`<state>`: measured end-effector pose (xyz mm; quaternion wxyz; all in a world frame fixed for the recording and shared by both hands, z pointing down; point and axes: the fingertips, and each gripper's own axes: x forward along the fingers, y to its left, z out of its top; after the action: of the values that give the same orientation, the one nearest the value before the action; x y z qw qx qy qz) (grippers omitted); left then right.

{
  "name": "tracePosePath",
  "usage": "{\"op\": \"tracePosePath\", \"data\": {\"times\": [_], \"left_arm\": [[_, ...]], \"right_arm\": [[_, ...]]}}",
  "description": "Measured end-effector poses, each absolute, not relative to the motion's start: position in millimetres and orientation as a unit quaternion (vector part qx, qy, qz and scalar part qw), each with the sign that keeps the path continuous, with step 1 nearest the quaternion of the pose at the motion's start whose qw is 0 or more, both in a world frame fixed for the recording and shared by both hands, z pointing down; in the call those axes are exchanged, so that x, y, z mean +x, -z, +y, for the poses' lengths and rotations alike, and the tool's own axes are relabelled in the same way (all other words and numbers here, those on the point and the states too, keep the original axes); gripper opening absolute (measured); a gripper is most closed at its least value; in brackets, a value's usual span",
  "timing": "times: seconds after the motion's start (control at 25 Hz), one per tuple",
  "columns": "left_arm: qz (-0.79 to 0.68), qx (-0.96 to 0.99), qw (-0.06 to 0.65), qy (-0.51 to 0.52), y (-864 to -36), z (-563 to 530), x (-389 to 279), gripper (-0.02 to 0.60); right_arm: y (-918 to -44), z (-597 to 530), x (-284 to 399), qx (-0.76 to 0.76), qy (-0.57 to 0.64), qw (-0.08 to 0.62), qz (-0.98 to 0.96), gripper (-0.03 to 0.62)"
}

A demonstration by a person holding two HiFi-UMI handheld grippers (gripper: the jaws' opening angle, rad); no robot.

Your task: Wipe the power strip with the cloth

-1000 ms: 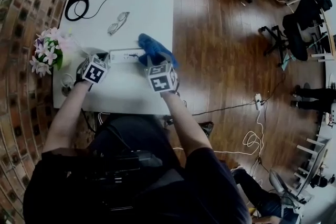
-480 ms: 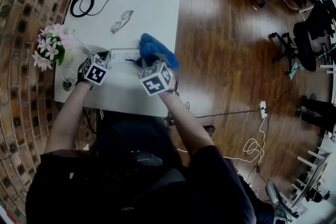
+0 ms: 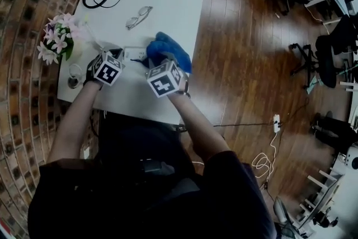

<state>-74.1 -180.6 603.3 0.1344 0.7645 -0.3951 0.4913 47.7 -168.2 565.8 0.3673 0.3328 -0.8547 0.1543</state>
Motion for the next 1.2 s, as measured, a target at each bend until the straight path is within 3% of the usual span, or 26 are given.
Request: {"op": "tracePosePath", "data": {"times": [0.48, 1.2], "left_arm": [[-0.371, 0.787, 0.118, -0.479, -606, -176, -74, 0.007], [-0.293, 0.831, 0.111, -0.46, -602, -144, -75, 0.008]], "right_arm": [[-570, -161, 5, 0.293, -0.15, 0.392, -0.859, 0.081], [-562, -133, -53, 0.239, -0.216, 0.364, -0.874, 0.08]]}}
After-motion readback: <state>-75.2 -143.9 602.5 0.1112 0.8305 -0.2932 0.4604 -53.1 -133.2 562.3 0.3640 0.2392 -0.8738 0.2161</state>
